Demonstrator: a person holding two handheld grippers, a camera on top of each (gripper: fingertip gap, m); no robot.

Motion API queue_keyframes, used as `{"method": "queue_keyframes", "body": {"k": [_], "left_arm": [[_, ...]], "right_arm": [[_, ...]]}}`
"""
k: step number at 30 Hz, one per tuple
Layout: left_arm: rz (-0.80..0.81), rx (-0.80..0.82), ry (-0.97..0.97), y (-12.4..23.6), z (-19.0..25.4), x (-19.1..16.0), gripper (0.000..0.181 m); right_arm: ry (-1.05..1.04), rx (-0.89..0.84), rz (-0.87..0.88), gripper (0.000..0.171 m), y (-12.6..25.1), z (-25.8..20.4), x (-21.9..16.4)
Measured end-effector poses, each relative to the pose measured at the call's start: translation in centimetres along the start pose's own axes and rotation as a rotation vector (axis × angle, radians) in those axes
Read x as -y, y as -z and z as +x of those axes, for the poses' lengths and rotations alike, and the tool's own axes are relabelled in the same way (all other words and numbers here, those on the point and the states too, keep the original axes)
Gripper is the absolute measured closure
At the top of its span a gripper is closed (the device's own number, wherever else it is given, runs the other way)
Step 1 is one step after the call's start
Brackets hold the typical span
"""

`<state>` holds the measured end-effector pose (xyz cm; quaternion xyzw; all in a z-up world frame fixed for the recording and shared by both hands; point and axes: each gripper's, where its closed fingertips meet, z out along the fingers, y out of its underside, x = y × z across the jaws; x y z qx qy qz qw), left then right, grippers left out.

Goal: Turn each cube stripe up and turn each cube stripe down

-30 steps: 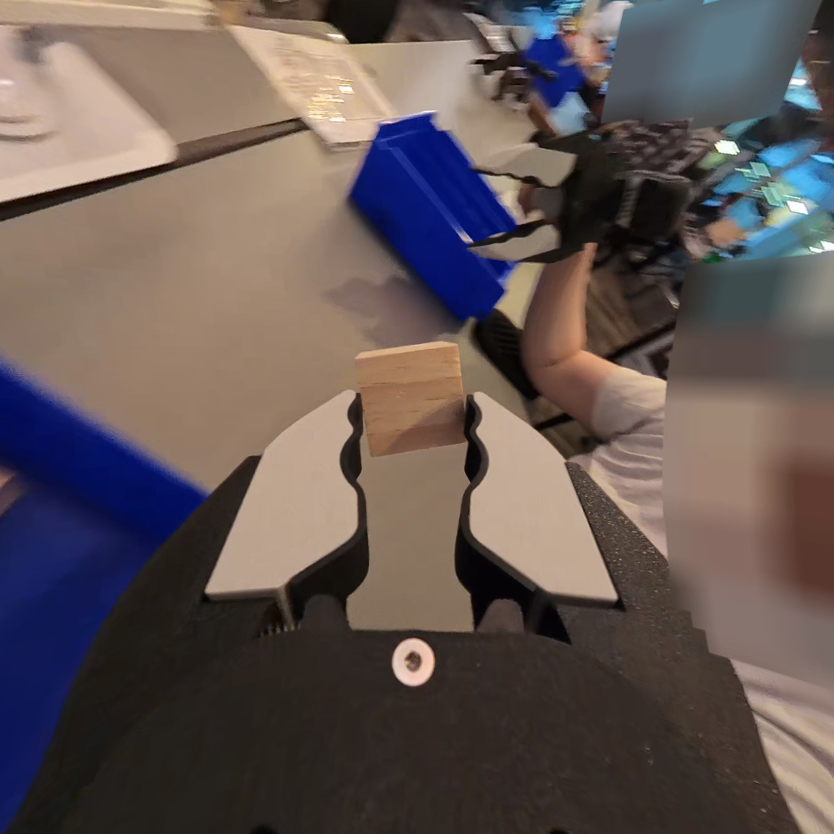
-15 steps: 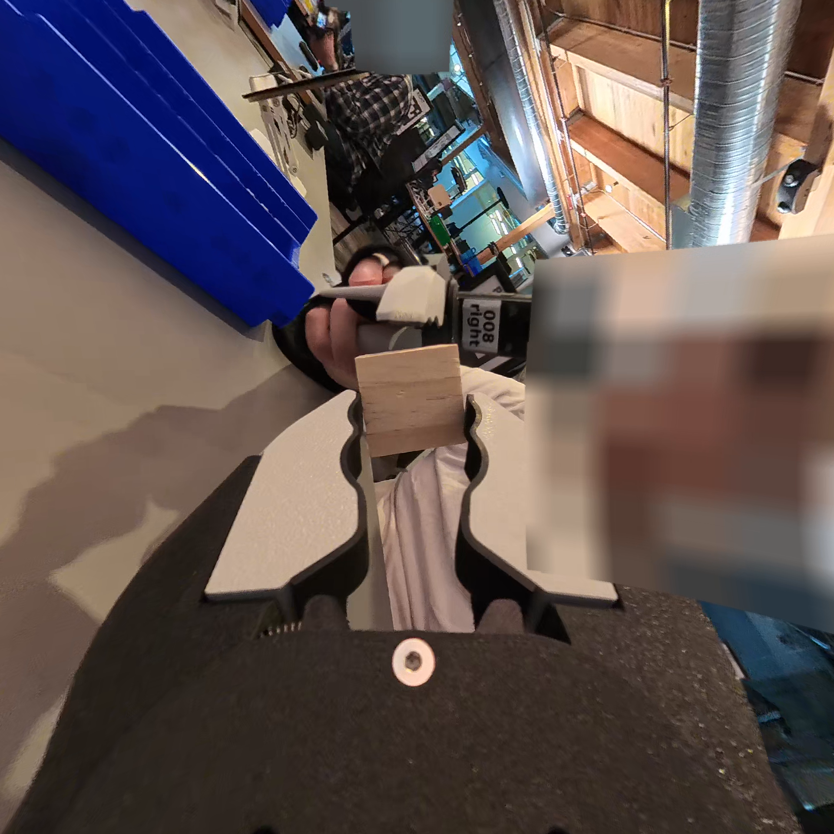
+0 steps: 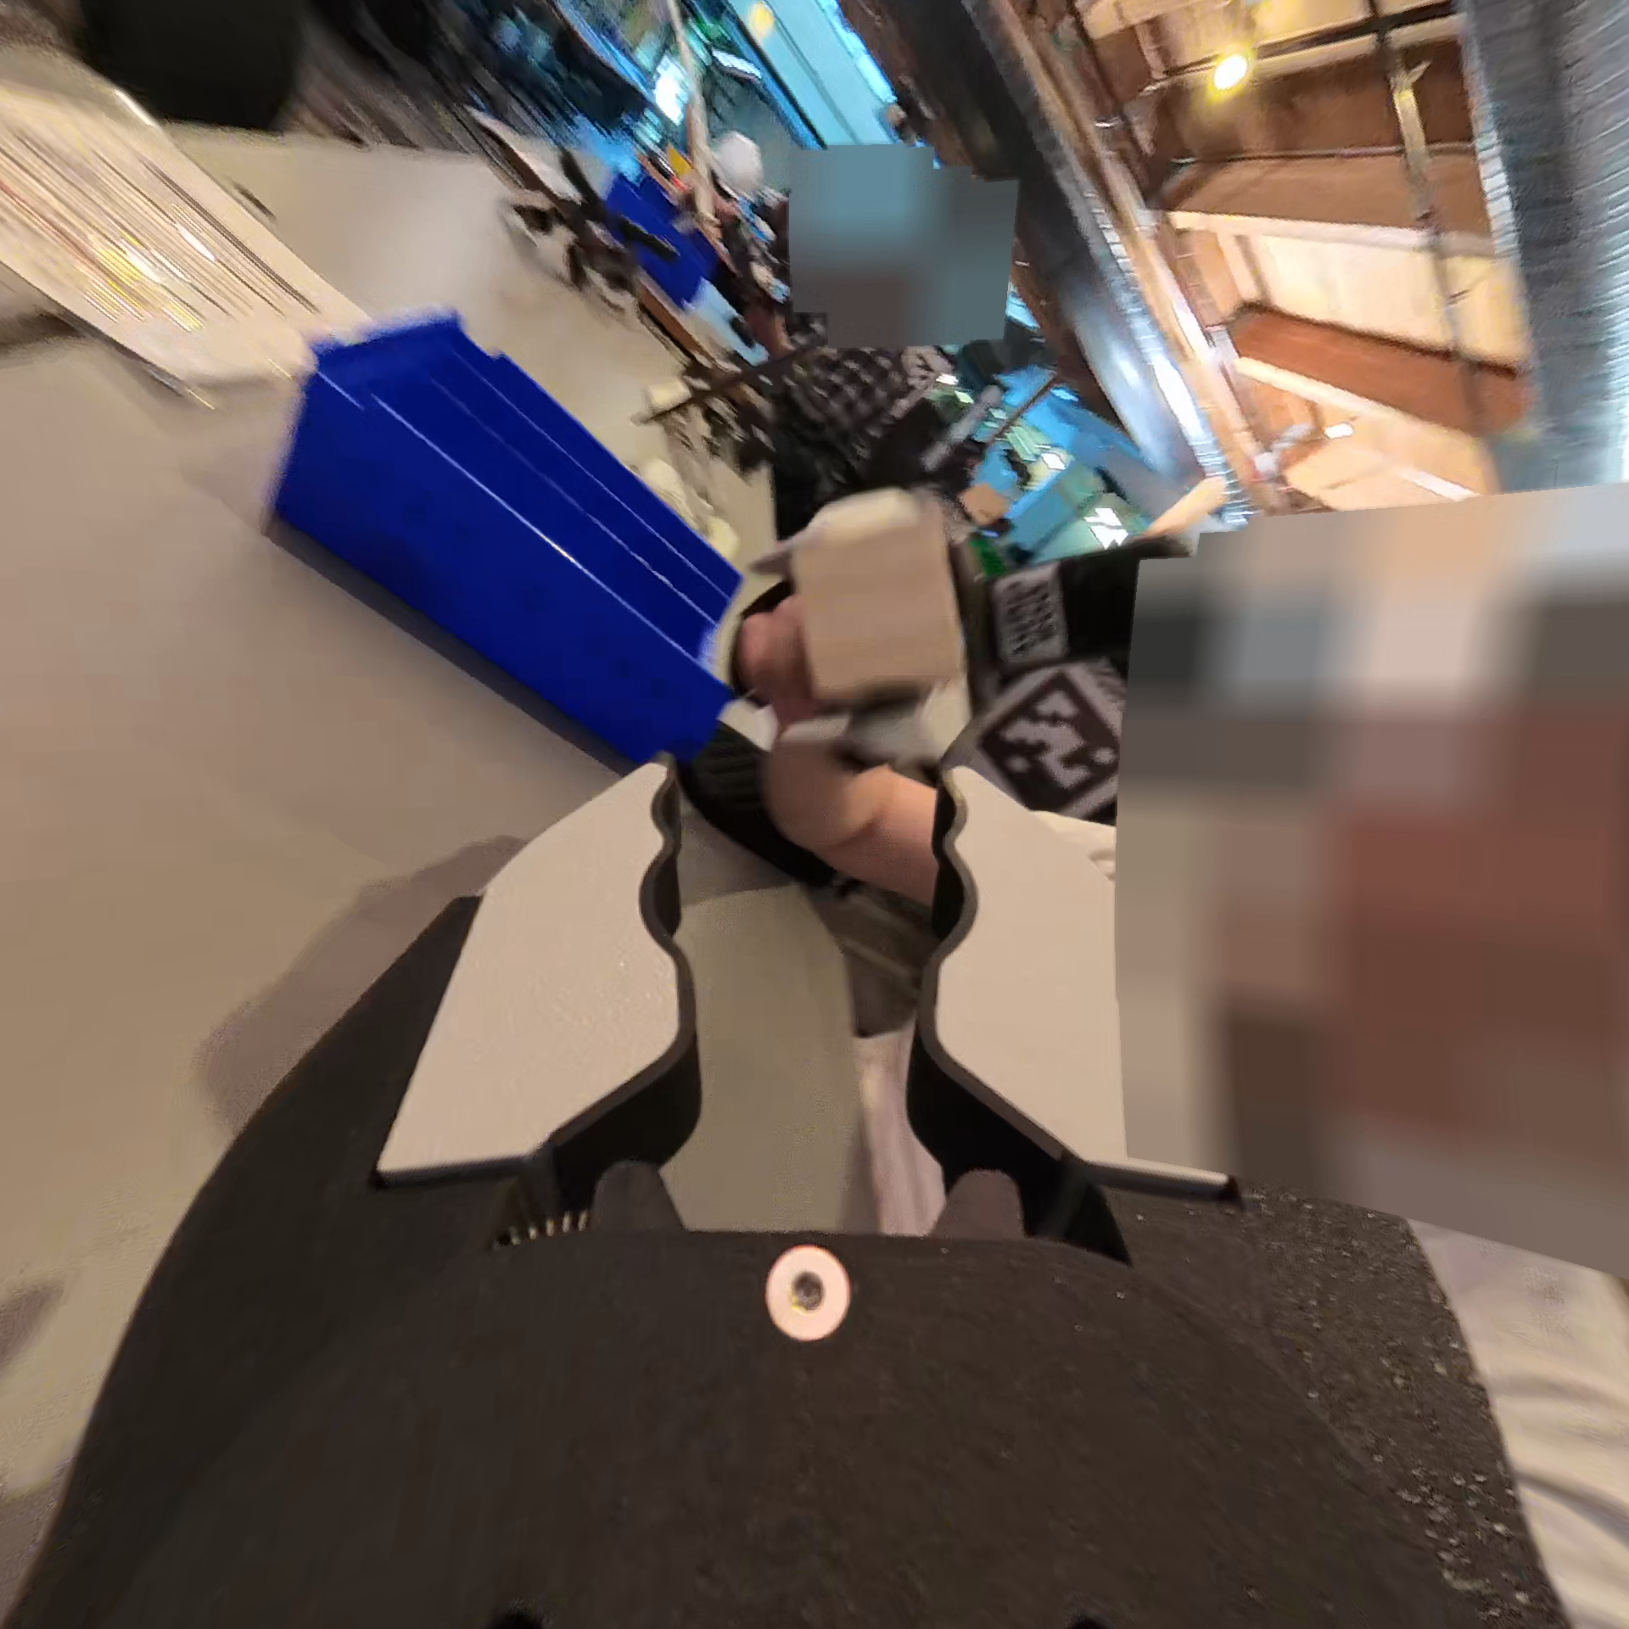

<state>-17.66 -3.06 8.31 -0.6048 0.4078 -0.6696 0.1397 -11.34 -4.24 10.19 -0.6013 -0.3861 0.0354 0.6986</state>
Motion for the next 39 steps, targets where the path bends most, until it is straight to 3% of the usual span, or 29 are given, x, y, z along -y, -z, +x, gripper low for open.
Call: {"method": "queue_keyframes", "body": {"k": [1, 4, 8, 11, 15, 29, 39], "left_arm": [[0.017, 0.062, -0.060, 0.6, -0.1, 0.5, 0.126], [0.046, 0.223, -0.212, 2.2, 0.2, 1.6, 0.125], [0.036, 0.290, -0.213, 2.8, 1.1, 1.8, 0.125], [0.024, 0.268, -0.194, 2.4, 1.8, 1.6, 0.129], [-0.037, 0.299, -0.207, 1.5, 1.6, 0.7, 0.131], [-0.149, 0.238, -0.193, -0.7, 2.2, -1.2, 0.134], [-0.128, 0.234, -0.197, -0.3, 2.6, -0.9, 0.138]], "right_arm": [[-0.023, -0.063, -0.029, 0.123, 1.5, 3.0, 0.4], [-0.243, -0.166, -0.282, 0.124, 7.3, 11.4, -2.7], [-0.719, -0.230, -0.804, 0.124, 14.8, 17.4, -16.1], [-0.921, -0.230, -1.124, 0.123, 18.3, 17.2, -24.8], [-1.025, -0.158, -1.410, 0.123, 19.9, 14.2, -31.2], [-1.118, -0.155, -1.638, 0.123, 18.7, 12.4, -34.3], [-1.206, -0.110, -1.584, 0.124, 18.4, 11.4, -35.3]]}}
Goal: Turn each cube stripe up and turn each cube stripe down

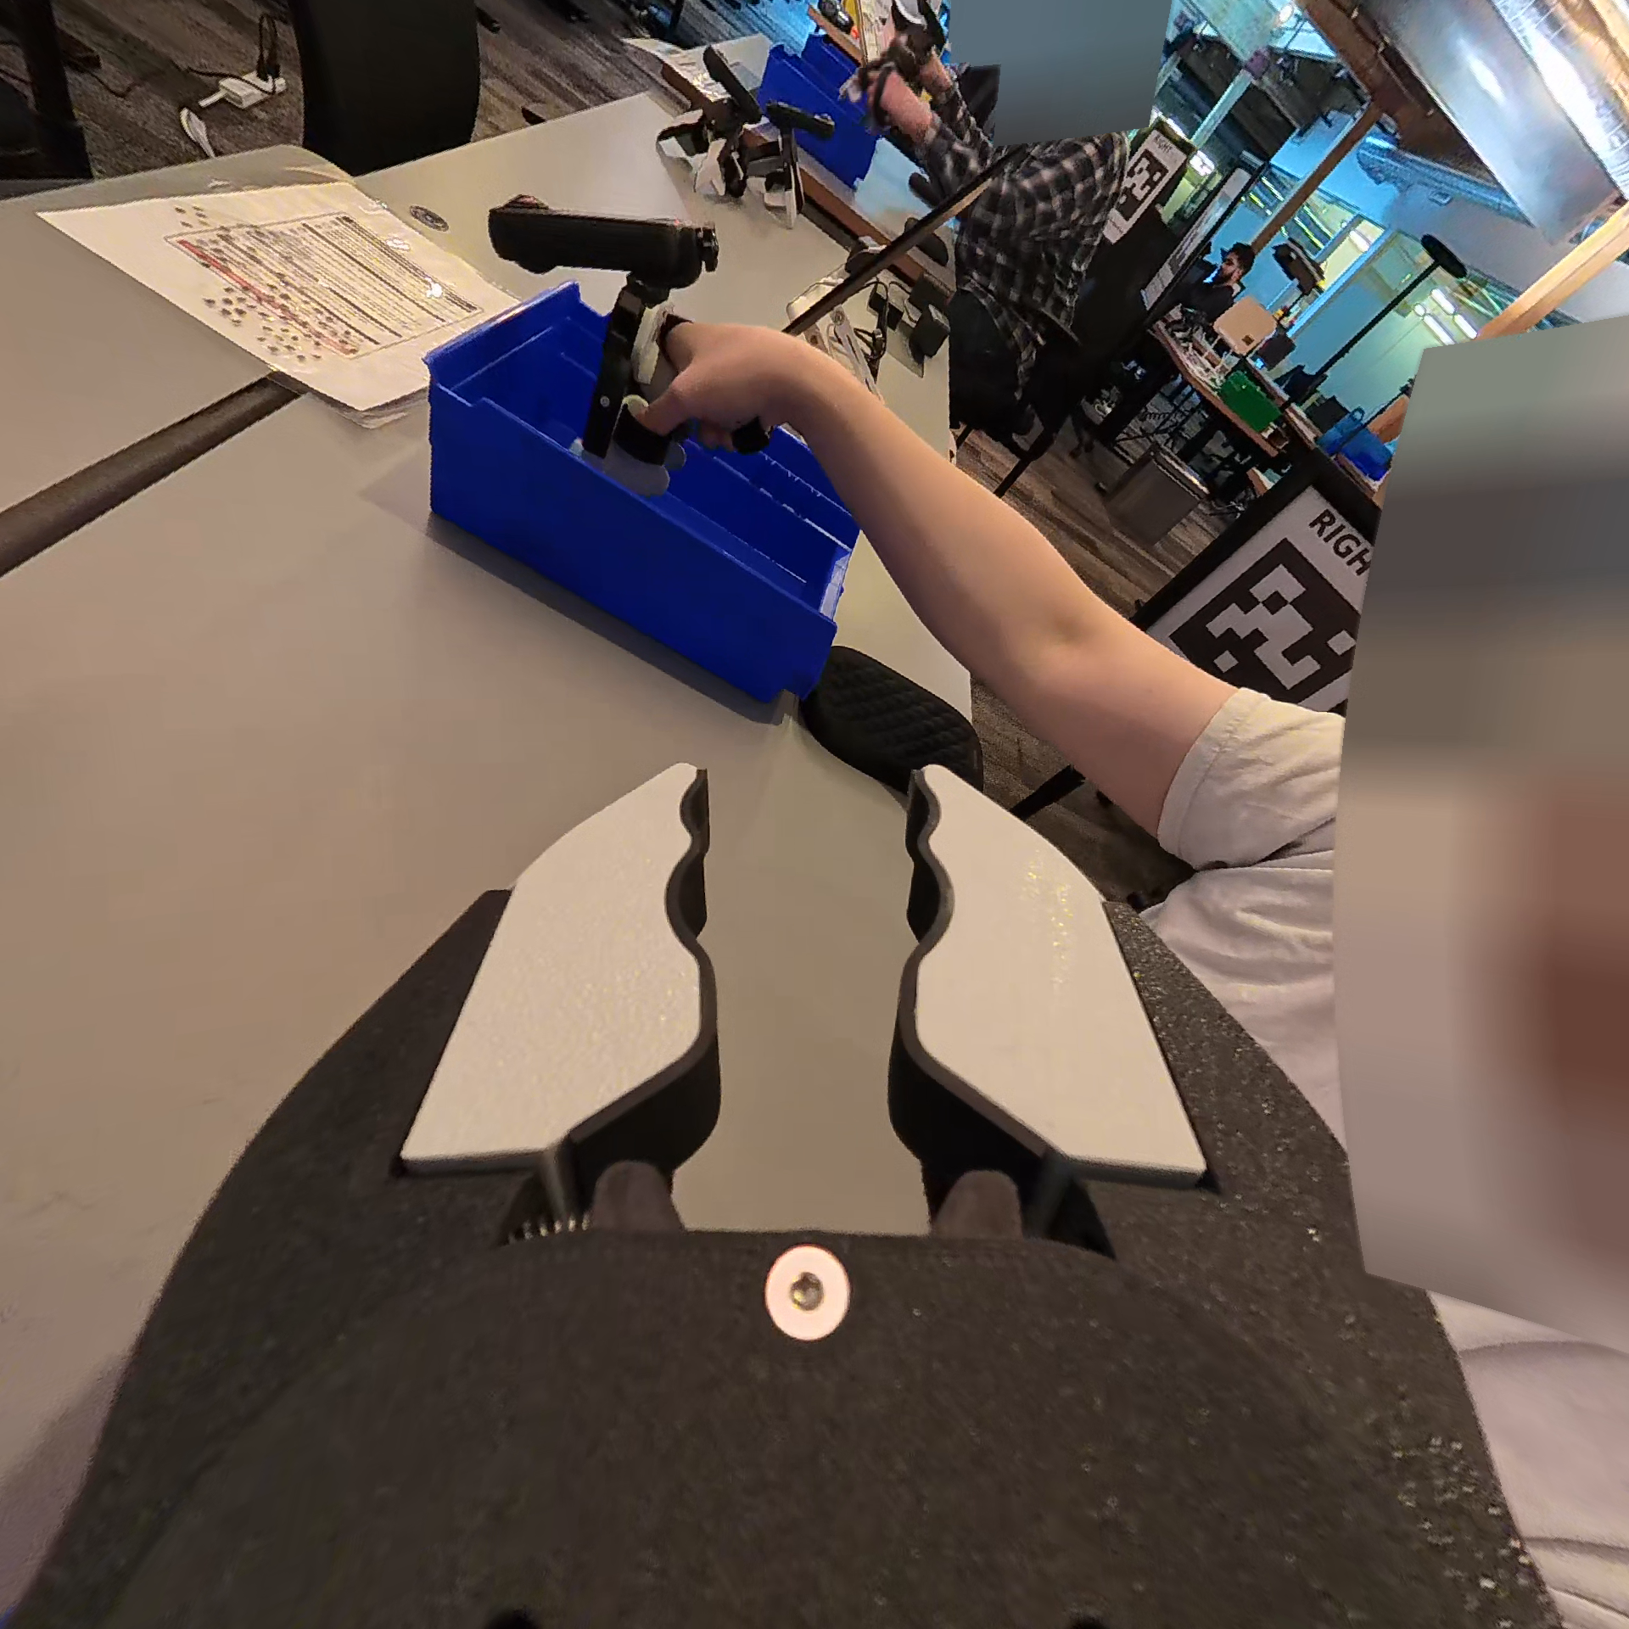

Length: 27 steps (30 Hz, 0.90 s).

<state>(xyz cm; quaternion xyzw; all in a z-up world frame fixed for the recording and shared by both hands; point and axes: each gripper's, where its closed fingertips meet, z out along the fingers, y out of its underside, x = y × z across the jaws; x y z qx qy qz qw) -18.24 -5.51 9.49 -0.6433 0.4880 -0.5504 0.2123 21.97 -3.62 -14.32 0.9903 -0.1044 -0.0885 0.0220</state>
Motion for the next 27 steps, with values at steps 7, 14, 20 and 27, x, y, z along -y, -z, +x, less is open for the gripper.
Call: {"method": "queue_keyframes", "body": {"k": [7, 14, 20, 27], "left_arm": [[0.025, 0.009, 0.000, 0.9, -0.1, 0.4, 0.140], [0.224, 0.165, -0.207, 8.5, 0.9, 3.1, 0.140], [0.446, 0.490, -0.538, 15.4, 0.7, 2.8, 0.134], [-0.121, 1.091, -0.416, 21.9, -9.0, -6.5, 0.158]], "right_arm": [[0.078, -0.044, 0.045, 0.111, 2.1, 0.5, -0.1], [0.232, 0.040, 0.486, 0.114, 12.3, -4.4, -0.1], [0.407, 0.209, 0.874, 0.123, 16.2, -10.5, -3.5], [0.427, 0.136, 0.722, 0.119, 12.2, -9.6, -2.1]]}}
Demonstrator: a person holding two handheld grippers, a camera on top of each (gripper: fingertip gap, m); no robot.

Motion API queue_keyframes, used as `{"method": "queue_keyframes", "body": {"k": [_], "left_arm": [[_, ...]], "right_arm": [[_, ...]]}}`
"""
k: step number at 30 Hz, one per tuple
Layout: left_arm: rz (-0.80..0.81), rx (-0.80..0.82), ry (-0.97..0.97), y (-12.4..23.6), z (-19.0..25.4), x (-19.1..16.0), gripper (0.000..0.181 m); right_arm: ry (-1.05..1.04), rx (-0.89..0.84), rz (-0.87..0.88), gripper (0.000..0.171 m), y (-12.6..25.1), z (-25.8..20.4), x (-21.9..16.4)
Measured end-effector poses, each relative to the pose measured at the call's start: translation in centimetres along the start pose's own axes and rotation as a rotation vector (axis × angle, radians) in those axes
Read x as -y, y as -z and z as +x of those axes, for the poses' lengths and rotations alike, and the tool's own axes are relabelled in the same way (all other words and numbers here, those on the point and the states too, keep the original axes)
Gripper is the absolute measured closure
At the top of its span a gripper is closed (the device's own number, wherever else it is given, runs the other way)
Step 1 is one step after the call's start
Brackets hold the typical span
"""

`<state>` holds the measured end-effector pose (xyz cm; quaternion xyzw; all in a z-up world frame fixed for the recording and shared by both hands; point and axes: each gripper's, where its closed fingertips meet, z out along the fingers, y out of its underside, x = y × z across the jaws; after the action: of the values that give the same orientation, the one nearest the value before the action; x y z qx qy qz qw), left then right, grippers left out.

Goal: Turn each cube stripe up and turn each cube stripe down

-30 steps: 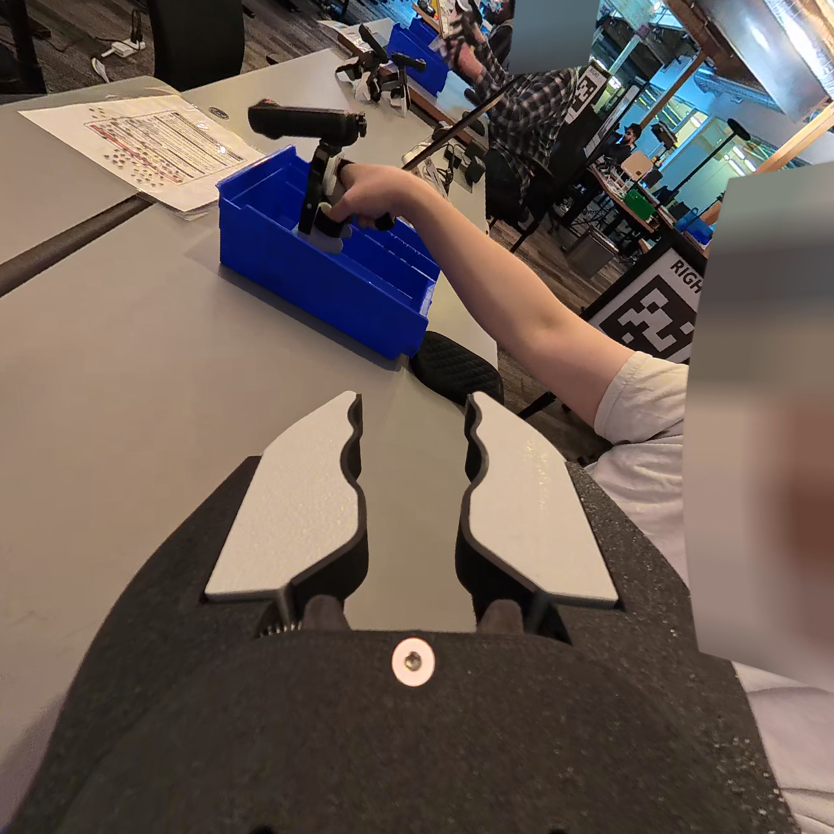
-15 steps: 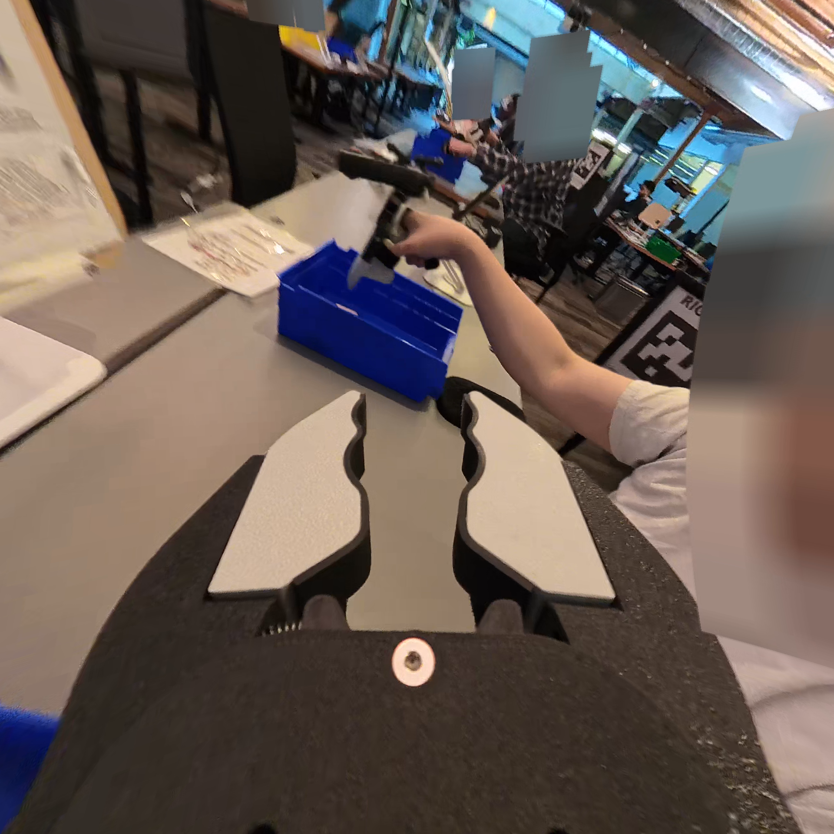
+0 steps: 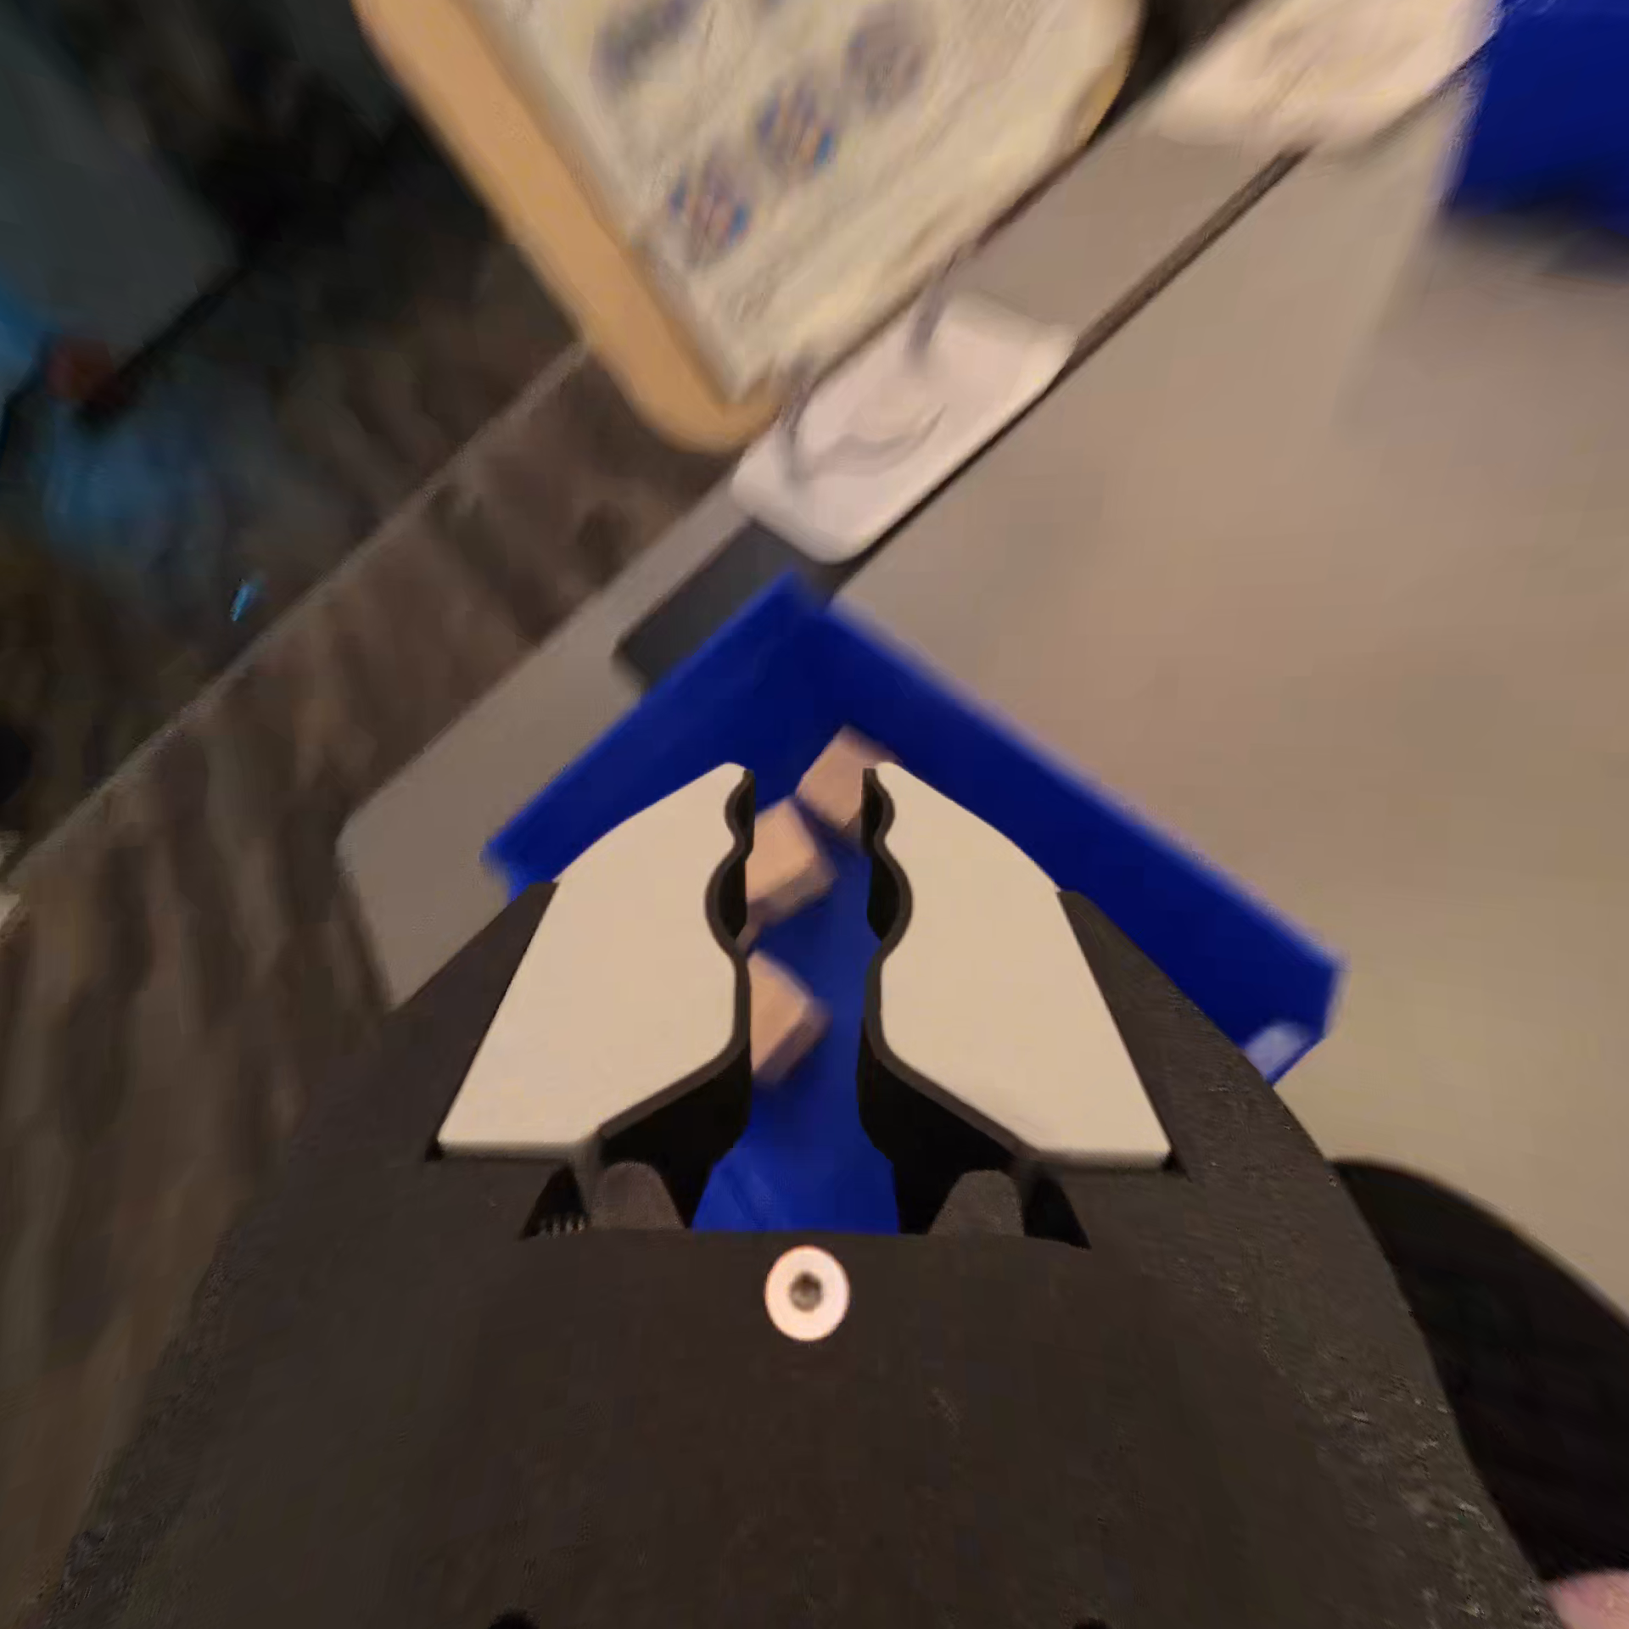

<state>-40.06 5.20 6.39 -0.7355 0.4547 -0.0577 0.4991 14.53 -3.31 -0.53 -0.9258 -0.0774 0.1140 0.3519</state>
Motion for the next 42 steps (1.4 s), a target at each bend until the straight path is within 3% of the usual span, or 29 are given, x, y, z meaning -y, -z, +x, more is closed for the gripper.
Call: {"method": "queue_keyframes", "body": {"k": [5, 7, 9, 13, 16, 27, 30, 36, 42], "left_arm": [[-0.473, 0.139, 0.246, -2.6, -3.0, -8.6, 0.156], [-0.576, 0.096, 0.400, -4.2, -2.2, -10.7, 0.156], [-0.644, 0.060, 0.576, -5.5, -1.7, -12.2, 0.171], [-0.670, 0.105, 0.685, -7.2, -2.9, -14.2, 0.167], [-0.743, 0.125, 0.702, -7.3, -2.8, -15.8, 0.153], [-0.862, 0.135, 0.726, -9.3, -1.9, -16.7, 0.133], [-0.895, 0.205, 0.681, -9.2, -2.7, -17.1, 0.129], [-0.930, 0.231, 0.659, -9.7, -2.9, -17.9, 0.125], [-0.982, 0.212, 0.689, -10.3, -2.5, -19.3, 0.136]], "right_arm": [[0.032, -0.029, -0.073, 0.118, -1.5, 0.2, -0.8], [0.043, -0.041, -0.088, 0.118, -1.7, 0.2, -0.9], [0.039, -0.035, -0.102, 0.119, -2.0, -0.1, -1.1], [0.052, -0.022, -0.144, 0.119, -2.7, -0.6, -1.6], [0.061, -0.023, -0.159, 0.119, -2.9, -0.8, -1.7], [0.086, -0.038, -0.198, 0.119, -3.3, -1.0, -2.3], [0.096, -0.048, -0.212, 0.119, -3.3, -0.9, -2.4], [0.124, -0.043, -0.232, 0.119, -3.7, -1.5, -2.6], [0.141, -0.049, -0.254, 0.120, -3.9, -1.6, -2.9]]}}
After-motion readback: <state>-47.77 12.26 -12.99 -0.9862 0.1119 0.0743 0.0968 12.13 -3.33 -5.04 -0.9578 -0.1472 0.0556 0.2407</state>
